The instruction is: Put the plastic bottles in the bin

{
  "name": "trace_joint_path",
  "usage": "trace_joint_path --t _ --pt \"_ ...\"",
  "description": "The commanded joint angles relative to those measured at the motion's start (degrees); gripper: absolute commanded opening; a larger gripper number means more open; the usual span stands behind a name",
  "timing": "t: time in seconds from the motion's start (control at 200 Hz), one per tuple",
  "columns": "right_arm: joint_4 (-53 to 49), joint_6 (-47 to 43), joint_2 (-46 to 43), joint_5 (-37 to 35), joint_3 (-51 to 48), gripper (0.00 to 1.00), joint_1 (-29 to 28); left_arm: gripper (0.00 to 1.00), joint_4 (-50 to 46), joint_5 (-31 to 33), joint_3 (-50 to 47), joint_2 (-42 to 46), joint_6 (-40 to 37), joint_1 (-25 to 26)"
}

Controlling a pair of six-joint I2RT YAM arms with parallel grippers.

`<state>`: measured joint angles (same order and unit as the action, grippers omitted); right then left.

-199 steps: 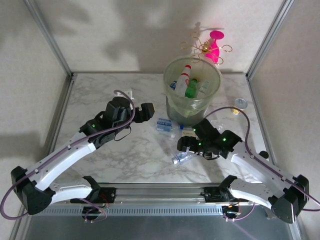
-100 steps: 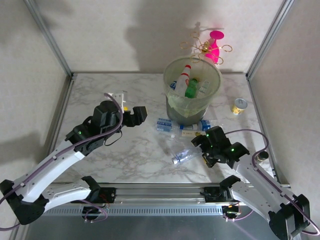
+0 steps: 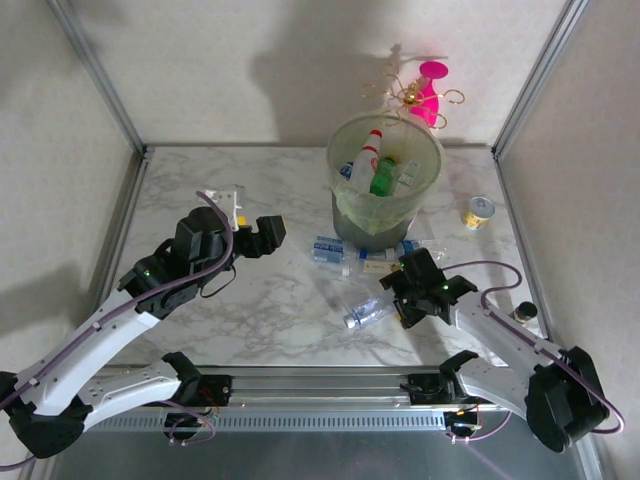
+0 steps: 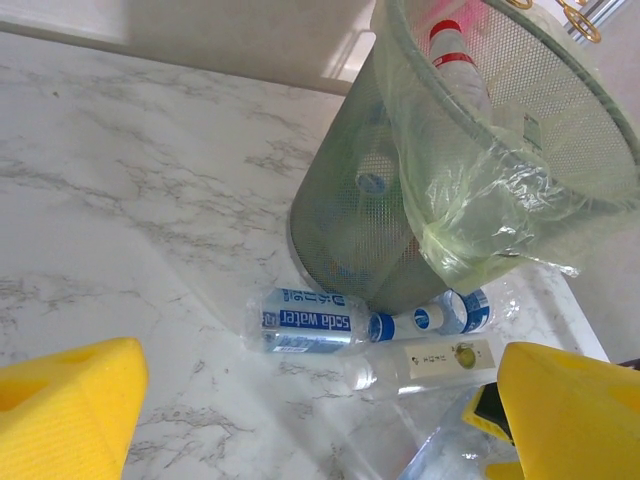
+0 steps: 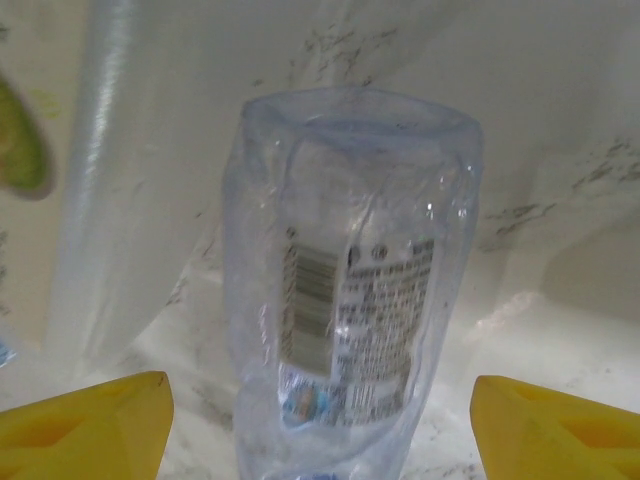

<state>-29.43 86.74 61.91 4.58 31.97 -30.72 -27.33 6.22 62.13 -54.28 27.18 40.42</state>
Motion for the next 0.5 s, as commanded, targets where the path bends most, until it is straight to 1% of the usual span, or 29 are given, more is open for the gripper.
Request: trace_joint_path --t 0.0,0.06,0.13,0.225,0.38,0.456,0.496 --pt "2.9 -1.1 3.2 0.8 1.0 0.78 0.3 0.90 -2.0 1.7 1.6 0.5 -0.4 0.2" --pt "3.9 -2.2 5.2 1.3 1.7 0.78 0.3 0.90 -2.0 1.4 2.2 0.2 -0.4 0.1" --pt "2.8 -4.0 7.2 0.0 2.9 0.78 0.5 0.90 -1.9 1.0 2.8 0.1 -0.5 0.2" --pt "2.4 -5.6 9.4 0.1 2.3 0.74 1.1 0.90 -2.3 1.3 3.6 -0.2 -0.8 0.2" --pt "2.9 -6.3 10.1 0.1 1.5 0.63 1.6 0.90 -2.6 2.3 4.3 -0.3 -0.5 0.2" --pt "1.7 -7.1 10.2 -0.7 2.3 0.55 2.3 0.90 -2.0 2.2 4.1 -0.3 -0.3 0.1" --pt "1.1 -7.7 10.4 -0.8 2.8 0.53 2.6 0.90 -1.8 2.2 4.2 -0.5 -0.2 0.2"
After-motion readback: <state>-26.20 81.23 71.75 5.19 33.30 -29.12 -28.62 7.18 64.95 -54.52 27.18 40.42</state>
